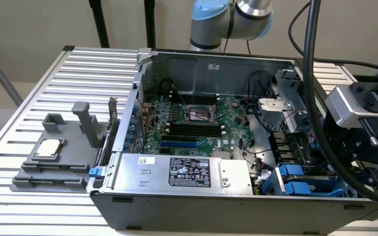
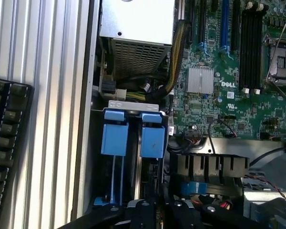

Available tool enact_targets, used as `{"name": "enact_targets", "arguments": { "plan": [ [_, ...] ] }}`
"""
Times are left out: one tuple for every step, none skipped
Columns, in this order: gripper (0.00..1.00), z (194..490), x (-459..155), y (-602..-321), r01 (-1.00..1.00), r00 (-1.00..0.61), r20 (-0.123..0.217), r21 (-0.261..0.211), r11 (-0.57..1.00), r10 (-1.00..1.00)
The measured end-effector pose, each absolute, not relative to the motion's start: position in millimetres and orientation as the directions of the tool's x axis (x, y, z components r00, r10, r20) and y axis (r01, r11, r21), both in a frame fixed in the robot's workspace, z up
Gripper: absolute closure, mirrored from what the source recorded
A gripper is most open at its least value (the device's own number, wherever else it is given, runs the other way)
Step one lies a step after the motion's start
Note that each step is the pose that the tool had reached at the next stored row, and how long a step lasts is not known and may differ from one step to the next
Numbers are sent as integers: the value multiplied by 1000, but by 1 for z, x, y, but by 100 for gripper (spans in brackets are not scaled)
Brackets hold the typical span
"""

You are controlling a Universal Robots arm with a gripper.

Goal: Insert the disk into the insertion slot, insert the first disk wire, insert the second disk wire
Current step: 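Insert the first disk wire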

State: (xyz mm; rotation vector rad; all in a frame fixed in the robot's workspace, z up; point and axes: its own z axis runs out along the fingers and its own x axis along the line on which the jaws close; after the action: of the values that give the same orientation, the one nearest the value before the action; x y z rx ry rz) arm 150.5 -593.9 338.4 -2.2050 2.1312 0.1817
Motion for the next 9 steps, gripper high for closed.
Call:
{"name": "enact_targets", "arguments": {
  "plan": [
    [83,338,150,-594,-999,27,-132,32,-32,-991],
    [83,338,150,-593,-999,22,-131,32,-27,-991],
    [83,338,150,-593,-999,19,-130,31,-23,-991],
    [83,338,150,-593,-999,15,-128,31,-19,-992],
    [83,338,150,-592,-999,12,-127,30,-16,-992],
    [83,337,150,-592,-999,8,-124,30,-12,-992],
    [83,337,150,-591,-1000,5,-122,29,-9,-993],
    [83,337,150,-591,-1000,3,-119,28,-6,-993],
    [83,337,150,-590,-1000,1,-115,28,-4,-993]
  ]
}}
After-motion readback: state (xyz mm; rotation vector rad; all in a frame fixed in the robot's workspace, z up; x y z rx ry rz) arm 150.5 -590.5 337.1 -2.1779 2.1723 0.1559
